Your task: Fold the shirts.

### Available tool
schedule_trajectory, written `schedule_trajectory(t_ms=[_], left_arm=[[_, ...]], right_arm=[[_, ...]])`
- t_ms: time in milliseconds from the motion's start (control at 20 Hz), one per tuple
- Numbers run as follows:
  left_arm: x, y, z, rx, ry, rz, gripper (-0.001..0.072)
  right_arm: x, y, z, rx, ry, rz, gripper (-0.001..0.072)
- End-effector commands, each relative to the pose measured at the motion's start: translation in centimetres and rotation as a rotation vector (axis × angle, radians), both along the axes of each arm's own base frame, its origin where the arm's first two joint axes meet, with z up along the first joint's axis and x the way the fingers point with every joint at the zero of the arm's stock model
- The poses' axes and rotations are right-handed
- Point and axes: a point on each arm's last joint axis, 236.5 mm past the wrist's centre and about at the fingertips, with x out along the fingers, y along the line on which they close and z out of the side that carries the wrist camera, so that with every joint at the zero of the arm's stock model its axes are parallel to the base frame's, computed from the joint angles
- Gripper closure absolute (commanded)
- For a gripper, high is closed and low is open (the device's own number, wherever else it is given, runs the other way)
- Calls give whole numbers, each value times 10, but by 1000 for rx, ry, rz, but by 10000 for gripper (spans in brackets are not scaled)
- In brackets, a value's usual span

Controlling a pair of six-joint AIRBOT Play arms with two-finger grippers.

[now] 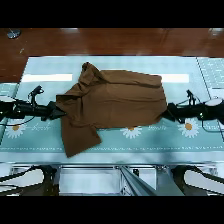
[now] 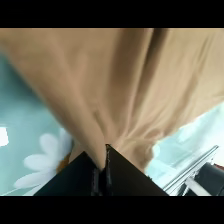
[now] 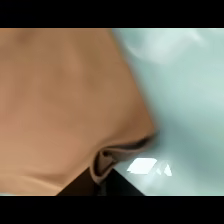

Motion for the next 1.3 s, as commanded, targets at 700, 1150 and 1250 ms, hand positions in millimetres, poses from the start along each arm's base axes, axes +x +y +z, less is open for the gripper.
schedule_trajectory(t_ms=[700,1150,1250], left_arm=[[-34,45,563,667,-1494,368,683],[-170,44,578,956,-1578,450,683],[-162,50,562,967,-1524,422,684]], right_arm=[[-54,-23,568,-694,-1270,-1,688],[-152,-8,548,-742,-1198,24,688],[-151,-8,532,-731,-1131,53,688]])
